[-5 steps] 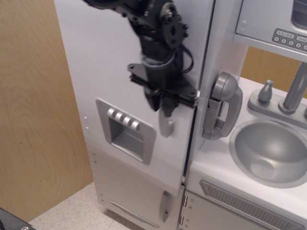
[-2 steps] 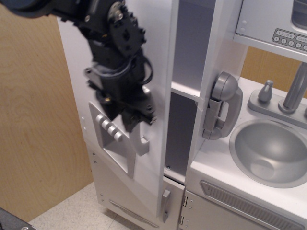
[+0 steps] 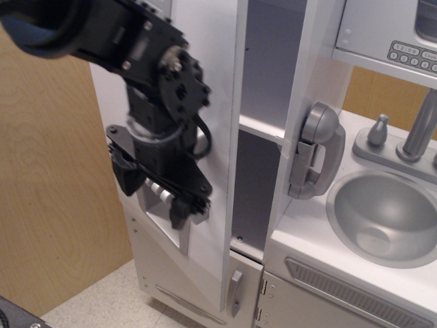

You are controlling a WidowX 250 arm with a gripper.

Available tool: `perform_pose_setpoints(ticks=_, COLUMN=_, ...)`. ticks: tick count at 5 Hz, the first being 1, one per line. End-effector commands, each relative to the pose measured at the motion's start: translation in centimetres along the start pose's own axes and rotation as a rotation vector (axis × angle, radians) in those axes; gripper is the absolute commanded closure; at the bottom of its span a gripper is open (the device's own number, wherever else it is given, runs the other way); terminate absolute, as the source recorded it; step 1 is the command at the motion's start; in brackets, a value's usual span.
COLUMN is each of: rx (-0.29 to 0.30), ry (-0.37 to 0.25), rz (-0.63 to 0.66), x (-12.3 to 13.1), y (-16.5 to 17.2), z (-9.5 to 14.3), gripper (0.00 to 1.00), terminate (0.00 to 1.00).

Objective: Open fridge

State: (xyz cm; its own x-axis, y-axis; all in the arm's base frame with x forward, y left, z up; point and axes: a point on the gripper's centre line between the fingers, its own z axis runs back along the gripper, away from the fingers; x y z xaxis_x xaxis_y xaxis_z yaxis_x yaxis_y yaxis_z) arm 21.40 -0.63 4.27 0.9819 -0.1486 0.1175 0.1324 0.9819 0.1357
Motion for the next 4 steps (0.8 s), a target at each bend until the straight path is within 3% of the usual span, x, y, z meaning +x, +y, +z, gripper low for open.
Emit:
perform_pose_setpoints(ticks=1, rx=-0.121, ry=0.034, rz=-0.171, x=2.1, y=-5.3, z=0.5, gripper=0.0, terminate=0.0)
perform_pose_setpoints(ticks=3, rx=-0.207, ry=0.021, rz=-0.253, x=3.5, y=-10.0, z=1.2, gripper=0.0, terminate=0.0)
perform_pose_setpoints(ticks=4, rx=-0.219, ry=0.024, rz=-0.245, x=4.7, y=-11.3, z=0.8, gripper=0.0, terminate=0.0)
